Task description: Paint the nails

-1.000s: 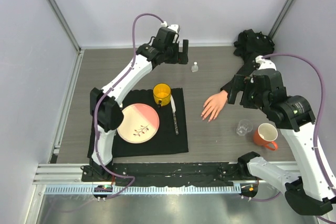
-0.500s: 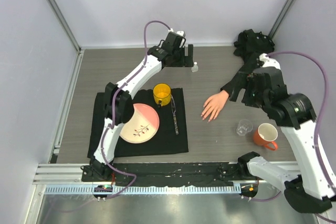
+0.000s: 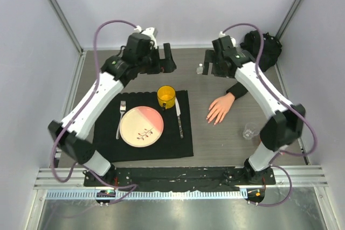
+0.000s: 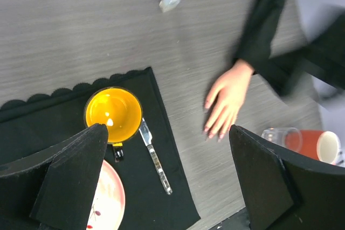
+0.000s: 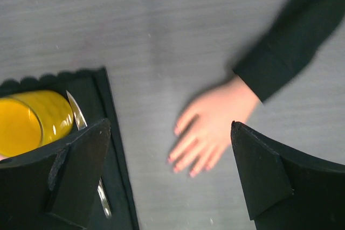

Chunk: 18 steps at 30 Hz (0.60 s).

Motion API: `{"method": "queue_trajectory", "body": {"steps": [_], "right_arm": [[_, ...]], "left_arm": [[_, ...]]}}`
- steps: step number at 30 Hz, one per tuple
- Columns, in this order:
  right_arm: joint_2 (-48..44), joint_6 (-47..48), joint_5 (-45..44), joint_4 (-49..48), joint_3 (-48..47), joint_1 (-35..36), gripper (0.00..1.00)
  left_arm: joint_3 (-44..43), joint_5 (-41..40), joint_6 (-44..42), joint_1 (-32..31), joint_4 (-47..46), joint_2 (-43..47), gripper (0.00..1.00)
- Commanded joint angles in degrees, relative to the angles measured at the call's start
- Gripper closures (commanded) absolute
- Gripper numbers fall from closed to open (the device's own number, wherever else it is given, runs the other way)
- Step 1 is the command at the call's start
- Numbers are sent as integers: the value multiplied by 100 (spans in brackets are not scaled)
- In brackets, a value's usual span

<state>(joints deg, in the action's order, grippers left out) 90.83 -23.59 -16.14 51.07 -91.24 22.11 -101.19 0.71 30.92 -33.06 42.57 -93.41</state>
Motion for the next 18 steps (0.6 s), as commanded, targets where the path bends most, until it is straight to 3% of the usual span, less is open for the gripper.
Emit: {"method": "queue_trajectory", "body": {"steps": [1, 7, 10, 15, 18], "right_arm": [[1266, 206, 190, -739, -1033, -40, 2], [2368, 539, 58, -800, -1939, -66, 5], [2843, 742, 286, -809, -2300, -136, 17], [3467, 961, 384, -993, -2688, -154, 23], [3792, 971, 348, -1055, -2969, -206, 28]], "left_arm": [[511, -1, -296, 176, 182, 865, 0], [1162, 123, -244, 678, 340, 1307, 0], [1268, 96, -253, 739, 446, 1413, 1], [1146, 237, -507, 731, 445, 1370, 2], [891, -244, -822, 599, 630, 1273, 3]]}}
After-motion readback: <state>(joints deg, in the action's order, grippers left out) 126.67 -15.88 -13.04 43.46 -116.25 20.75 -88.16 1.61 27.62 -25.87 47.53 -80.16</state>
